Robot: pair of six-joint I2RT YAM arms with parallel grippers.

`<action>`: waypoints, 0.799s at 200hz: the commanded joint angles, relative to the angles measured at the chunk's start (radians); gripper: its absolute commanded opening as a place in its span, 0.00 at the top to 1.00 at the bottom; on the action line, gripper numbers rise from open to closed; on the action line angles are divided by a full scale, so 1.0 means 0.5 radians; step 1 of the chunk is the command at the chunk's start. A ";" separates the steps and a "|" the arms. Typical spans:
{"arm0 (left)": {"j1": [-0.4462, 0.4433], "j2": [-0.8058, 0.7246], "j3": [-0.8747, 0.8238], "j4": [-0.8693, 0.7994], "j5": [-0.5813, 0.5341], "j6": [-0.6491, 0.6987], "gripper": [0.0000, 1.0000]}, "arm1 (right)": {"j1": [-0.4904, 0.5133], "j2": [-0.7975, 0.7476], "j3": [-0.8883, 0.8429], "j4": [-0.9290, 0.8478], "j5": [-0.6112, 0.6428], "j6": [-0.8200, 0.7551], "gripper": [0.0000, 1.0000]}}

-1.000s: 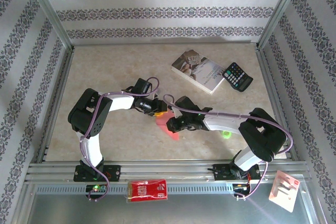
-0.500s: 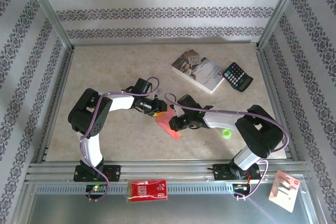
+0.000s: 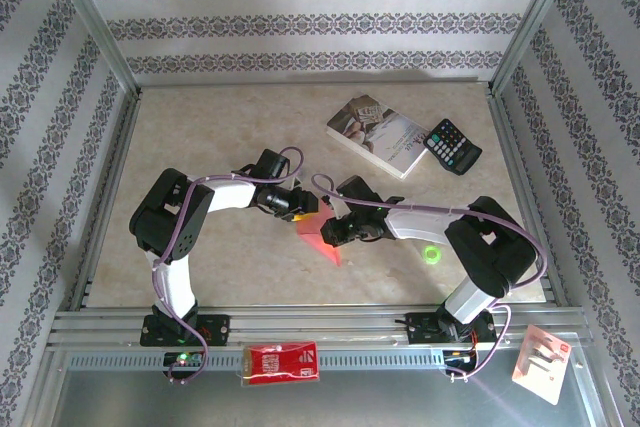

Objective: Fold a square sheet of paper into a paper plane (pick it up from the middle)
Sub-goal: Third fold the triangle at the center of the table.

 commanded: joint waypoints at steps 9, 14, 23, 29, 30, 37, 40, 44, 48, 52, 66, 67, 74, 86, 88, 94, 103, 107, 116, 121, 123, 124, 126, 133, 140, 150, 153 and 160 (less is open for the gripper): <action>-0.032 0.099 -0.029 -0.137 -0.144 0.077 0.62 | -0.025 0.046 0.047 -0.034 -0.036 -0.050 0.90; -0.030 0.100 -0.032 -0.134 -0.140 0.075 0.62 | -0.025 0.048 0.046 -0.033 -0.036 -0.048 0.90; -0.030 0.099 -0.033 -0.130 -0.140 0.073 0.62 | -0.027 0.059 0.047 -0.033 -0.036 -0.050 0.90; -0.031 0.100 -0.033 -0.131 -0.140 0.072 0.62 | -0.029 0.067 0.049 -0.036 -0.029 -0.052 0.90; -0.030 0.099 -0.035 -0.130 -0.140 0.072 0.62 | -0.030 0.067 0.048 -0.036 -0.030 -0.053 0.90; -0.031 0.100 -0.033 -0.130 -0.139 0.074 0.62 | -0.030 0.075 0.054 -0.039 -0.027 -0.055 0.90; -0.032 0.099 -0.032 -0.131 -0.138 0.075 0.62 | -0.034 0.080 0.056 -0.037 -0.029 -0.056 0.90; -0.030 0.099 -0.032 -0.130 -0.140 0.076 0.62 | -0.033 0.080 0.058 -0.042 -0.026 -0.057 0.90; -0.031 0.099 -0.033 -0.129 -0.140 0.075 0.62 | -0.038 0.083 0.060 -0.042 -0.027 -0.058 0.90; -0.030 0.099 -0.033 -0.135 -0.140 0.075 0.62 | -0.038 0.083 0.063 -0.040 -0.023 -0.062 0.90; -0.031 0.098 -0.033 -0.135 -0.138 0.078 0.62 | -0.043 0.092 0.070 -0.048 -0.024 -0.067 0.90; -0.031 0.097 -0.033 -0.135 -0.139 0.078 0.62 | -0.044 0.094 0.072 -0.047 -0.024 -0.067 0.90; -0.030 0.096 -0.029 -0.137 -0.140 0.082 0.62 | -0.044 0.097 0.074 -0.049 -0.024 -0.069 0.90; -0.032 0.096 -0.028 -0.140 -0.140 0.082 0.62 | -0.046 0.104 0.077 -0.053 -0.024 -0.077 0.90; -0.031 0.096 -0.029 -0.139 -0.140 0.083 0.62 | -0.046 0.104 0.075 -0.054 -0.026 -0.076 0.90; -0.031 0.098 -0.028 -0.140 -0.140 0.081 0.62 | -0.046 0.106 0.077 -0.054 -0.028 -0.078 0.90; -0.032 0.098 -0.030 -0.140 -0.140 0.084 0.62 | -0.050 0.108 0.078 -0.055 -0.030 -0.079 0.90; -0.031 0.099 -0.030 -0.139 -0.140 0.081 0.62 | -0.049 0.107 0.080 -0.054 -0.030 -0.079 0.90; -0.031 0.100 -0.029 -0.139 -0.140 0.079 0.62 | -0.051 0.111 0.080 -0.058 -0.035 -0.082 0.90; -0.030 0.099 -0.030 -0.138 -0.140 0.080 0.62 | -0.049 0.112 0.082 -0.057 -0.033 -0.084 0.90; -0.030 0.099 -0.030 -0.138 -0.140 0.081 0.62 | -0.050 0.111 0.083 -0.057 -0.031 -0.084 0.90; -0.030 0.099 -0.030 -0.139 -0.140 0.081 0.62 | -0.050 0.112 0.083 -0.057 -0.030 -0.086 0.90; -0.030 0.099 -0.030 -0.139 -0.140 0.080 0.62 | -0.051 0.112 0.082 -0.058 -0.030 -0.083 0.90; -0.030 0.100 -0.030 -0.140 -0.139 0.079 0.62 | -0.051 0.114 0.088 -0.065 -0.027 -0.091 0.90; -0.030 0.099 -0.029 -0.139 -0.139 0.079 0.62 | -0.051 0.117 0.093 -0.070 -0.026 -0.099 0.90; -0.031 0.099 -0.024 -0.140 -0.140 0.078 0.62 | -0.054 0.117 0.095 -0.071 -0.027 -0.101 0.90; -0.030 0.103 -0.026 -0.140 -0.140 0.080 0.62 | -0.054 0.117 0.094 -0.071 -0.028 -0.103 0.90; -0.033 0.102 -0.026 -0.141 -0.137 0.079 0.62 | -0.059 0.114 0.098 -0.075 -0.030 -0.106 0.90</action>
